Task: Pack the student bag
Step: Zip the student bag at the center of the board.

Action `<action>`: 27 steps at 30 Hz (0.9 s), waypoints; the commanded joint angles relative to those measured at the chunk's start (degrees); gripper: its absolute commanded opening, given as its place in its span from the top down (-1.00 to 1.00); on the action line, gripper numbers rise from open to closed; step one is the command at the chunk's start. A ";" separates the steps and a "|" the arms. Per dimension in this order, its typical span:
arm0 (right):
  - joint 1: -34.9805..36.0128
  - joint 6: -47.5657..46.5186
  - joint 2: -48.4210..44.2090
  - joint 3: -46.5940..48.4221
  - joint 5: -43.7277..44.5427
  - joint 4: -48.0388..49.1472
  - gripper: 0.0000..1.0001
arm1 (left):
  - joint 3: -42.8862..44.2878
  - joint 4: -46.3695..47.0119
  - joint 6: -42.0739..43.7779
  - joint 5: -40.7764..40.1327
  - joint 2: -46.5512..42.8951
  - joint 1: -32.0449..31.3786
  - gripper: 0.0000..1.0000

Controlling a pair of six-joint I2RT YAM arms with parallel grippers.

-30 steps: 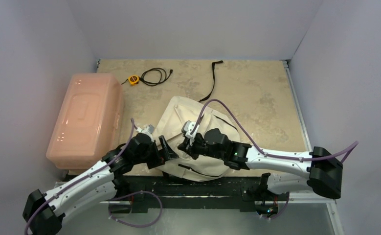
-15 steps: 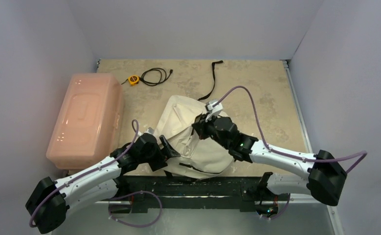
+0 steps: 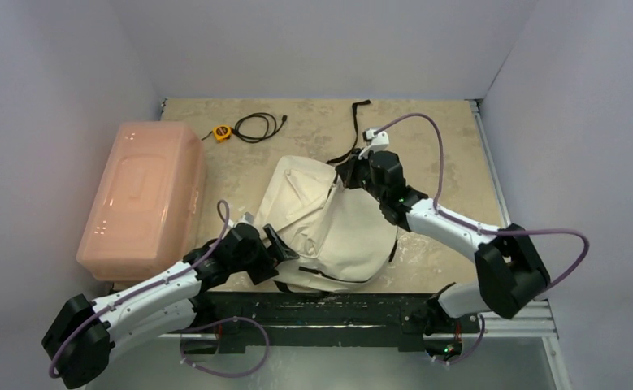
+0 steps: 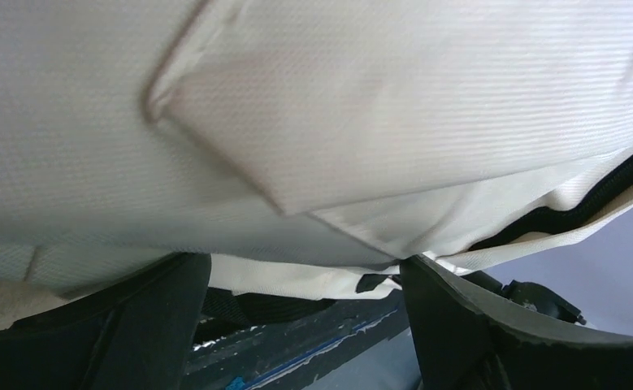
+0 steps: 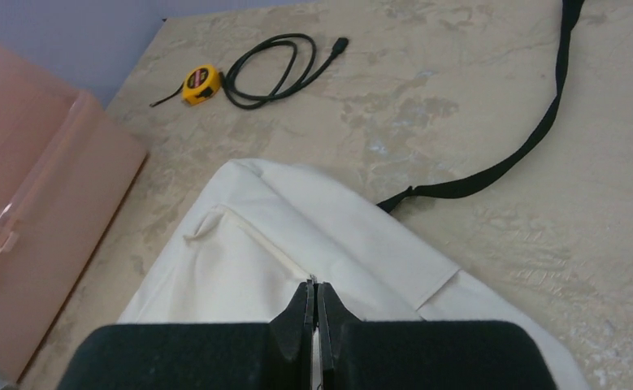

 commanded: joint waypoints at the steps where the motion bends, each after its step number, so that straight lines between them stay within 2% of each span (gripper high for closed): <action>1: -7.85 -1.55 6.49 7.11 -0.91 12.87 1.00 | -3.34 -10.08 1.94 -6.16 0.47 0.04 -0.74; 6: -11.61 -2.81 15.65 13.02 -5.19 13.55 1.00 | -2.54 -10.71 3.44 -6.43 -1.12 0.00 -0.75; 11: -11.86 -7.29 20.65 22.07 -11.34 0.74 1.00 | 0.29 -11.97 7.45 -7.13 -4.20 0.04 -0.76; 13: -11.90 -7.46 20.15 22.50 -12.32 -2.27 1.00 | 1.61 -12.36 9.68 -6.71 -5.95 0.04 -0.76; 15: -11.79 -7.59 18.45 20.09 -14.02 -1.15 1.00 | 2.94 -10.04 14.01 -4.14 -8.10 0.00 -0.76; 18: -11.73 -7.08 16.83 18.62 -17.67 -2.19 1.00 | 6.59 -3.73 22.16 4.98 -10.01 -0.62 -0.77; 20: -11.30 -6.62 15.54 17.04 -19.70 -2.38 1.00 | 11.56 -2.02 27.26 8.20 -9.70 -3.40 -0.76; 24: -11.03 -5.14 12.05 13.73 -20.72 -0.71 1.00 | 26.41 -5.19 35.41 1.21 -2.54 -12.57 -0.77; 27: -10.95 -3.47 10.45 13.33 -21.57 -0.12 1.00 | 34.17 -5.51 36.83 -7.99 5.77 -13.84 -0.73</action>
